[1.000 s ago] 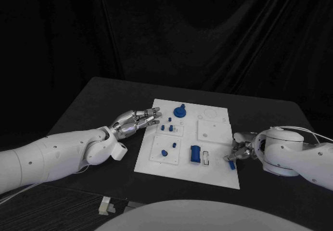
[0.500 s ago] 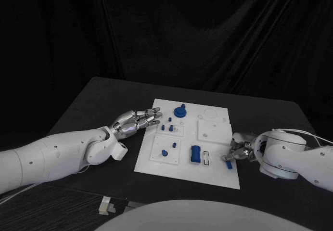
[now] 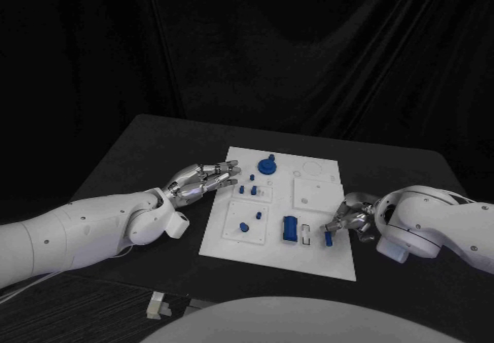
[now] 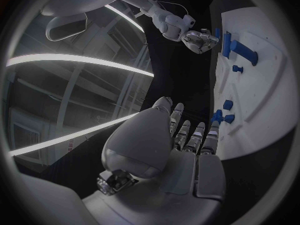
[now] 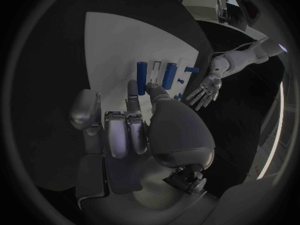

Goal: Assemble the parts on the task board

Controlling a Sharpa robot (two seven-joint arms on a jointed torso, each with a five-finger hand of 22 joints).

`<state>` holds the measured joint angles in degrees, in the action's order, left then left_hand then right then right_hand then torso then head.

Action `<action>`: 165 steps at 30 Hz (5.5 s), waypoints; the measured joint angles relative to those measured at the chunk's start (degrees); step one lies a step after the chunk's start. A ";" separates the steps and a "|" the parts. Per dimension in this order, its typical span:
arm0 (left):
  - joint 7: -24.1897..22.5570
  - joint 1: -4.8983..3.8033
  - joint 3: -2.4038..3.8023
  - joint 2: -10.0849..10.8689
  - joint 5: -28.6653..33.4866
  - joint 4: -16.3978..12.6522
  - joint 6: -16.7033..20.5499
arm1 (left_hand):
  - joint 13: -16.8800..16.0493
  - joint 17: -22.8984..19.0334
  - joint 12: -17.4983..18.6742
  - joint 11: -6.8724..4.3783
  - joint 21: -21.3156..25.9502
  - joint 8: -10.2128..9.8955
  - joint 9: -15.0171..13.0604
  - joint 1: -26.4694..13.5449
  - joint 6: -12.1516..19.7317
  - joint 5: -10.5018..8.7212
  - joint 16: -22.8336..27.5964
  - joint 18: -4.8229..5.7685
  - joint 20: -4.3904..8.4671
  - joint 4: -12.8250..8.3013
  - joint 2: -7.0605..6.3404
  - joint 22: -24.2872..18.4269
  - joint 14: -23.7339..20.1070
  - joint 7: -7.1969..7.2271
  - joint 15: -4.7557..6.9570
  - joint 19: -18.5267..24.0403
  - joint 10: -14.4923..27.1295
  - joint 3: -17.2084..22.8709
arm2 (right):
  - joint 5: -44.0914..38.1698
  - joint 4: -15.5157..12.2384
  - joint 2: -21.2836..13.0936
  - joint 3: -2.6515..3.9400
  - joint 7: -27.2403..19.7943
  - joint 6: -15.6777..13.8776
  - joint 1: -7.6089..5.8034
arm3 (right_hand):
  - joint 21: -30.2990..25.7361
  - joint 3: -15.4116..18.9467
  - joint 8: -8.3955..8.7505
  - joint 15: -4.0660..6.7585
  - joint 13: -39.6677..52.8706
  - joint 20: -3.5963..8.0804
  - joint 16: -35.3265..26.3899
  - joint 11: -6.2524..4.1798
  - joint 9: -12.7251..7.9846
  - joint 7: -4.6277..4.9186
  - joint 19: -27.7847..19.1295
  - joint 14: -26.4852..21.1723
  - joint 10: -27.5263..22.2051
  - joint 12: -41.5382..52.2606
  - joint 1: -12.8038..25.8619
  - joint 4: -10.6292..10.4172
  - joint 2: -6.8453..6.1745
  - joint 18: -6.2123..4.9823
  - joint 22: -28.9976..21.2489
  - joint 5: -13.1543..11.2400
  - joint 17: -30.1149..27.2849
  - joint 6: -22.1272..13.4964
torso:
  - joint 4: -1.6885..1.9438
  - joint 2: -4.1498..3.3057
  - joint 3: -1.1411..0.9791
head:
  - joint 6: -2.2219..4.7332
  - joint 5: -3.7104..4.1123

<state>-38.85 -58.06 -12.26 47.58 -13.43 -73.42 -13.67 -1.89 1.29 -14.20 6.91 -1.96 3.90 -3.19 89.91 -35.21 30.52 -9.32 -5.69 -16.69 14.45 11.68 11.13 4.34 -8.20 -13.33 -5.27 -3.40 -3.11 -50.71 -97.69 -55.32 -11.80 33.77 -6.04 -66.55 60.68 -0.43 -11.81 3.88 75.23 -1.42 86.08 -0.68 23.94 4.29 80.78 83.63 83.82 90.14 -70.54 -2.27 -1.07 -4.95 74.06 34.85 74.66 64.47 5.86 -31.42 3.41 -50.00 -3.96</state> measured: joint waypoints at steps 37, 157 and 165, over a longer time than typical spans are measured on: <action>0.00 0.04 0.00 0.29 0.00 -0.68 -0.31 | 0.00 0.00 0.00 0.28 0.00 0.00 0.00 0.00 0.01 0.00 0.00 0.00 -0.03 0.13 0.00 -0.80 0.00 -0.01 0.00 0.05 -0.27 3.63 | 10.13 3.20 5.52 -0.02 -0.36 -3.80 0.67 | -0.75 -6.51 0.01 0.01 0.00 -0.02 0.11 0.00 -0.33 0.06 -0.02 0.01 0.00 0.00 3.71 2.40 -0.67 0.00 0.00 1.21 0.00 -4.83 | 0.04 -0.04 0.02 | 0.00 0.29; 0.64 1.10 0.01 0.53 0.00 -0.40 -1.25 | 0.00 0.00 -0.01 0.30 0.00 0.43 0.00 0.00 -0.61 0.62 -0.01 0.00 -0.29 -0.23 0.00 -0.80 0.01 -0.62 -0.01 0.32 -0.27 4.01 | -2.10 -1.79 0.84 -0.05 -10.41 -11.90 2.25 | 3.25 4.16 1.23 -0.77 0.00 -1.35 1.62 1.62 -5.86 1.16 1.33 0.55 0.21 0.00 23.12 -14.55 4.94 0.02 0.00 -21.26 0.00 -10.36 | 0.02 -0.04 -0.01 | 0.00 -0.35; 0.64 1.10 0.01 0.49 0.00 -0.38 -1.26 | 0.00 0.00 -0.01 0.30 0.01 0.42 0.00 0.00 -0.61 0.62 -0.01 0.00 -0.29 -0.23 0.00 -0.80 0.02 -0.62 -0.02 0.31 -0.28 4.01 | -2.55 -1.68 1.91 -0.04 -10.30 -10.72 2.63 | 3.25 5.57 1.45 -0.77 0.00 -1.35 1.62 1.62 -6.24 1.45 1.33 0.55 0.21 0.00 23.12 -14.71 4.95 0.03 0.00 -21.42 0.00 -10.64 | 0.03 -0.04 0.00 | 0.00 -0.30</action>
<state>-38.20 -56.96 -12.25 48.08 -13.43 -73.80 -14.94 -1.89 1.29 -14.21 7.20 -1.96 4.32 -3.19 89.91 -35.83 31.14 -9.33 -5.69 -16.98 14.22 11.67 10.33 4.35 -8.82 -13.34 -4.96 -3.68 0.90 -53.25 -99.37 -53.41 -11.85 23.47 -16.76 -63.92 63.94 5.15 -10.36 3.11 75.23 -2.77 87.70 0.94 17.70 5.74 82.11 84.18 84.03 90.14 -47.42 -16.98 3.88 -4.92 74.06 13.43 74.66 53.83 5.88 -31.45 3.41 -50.00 -4.26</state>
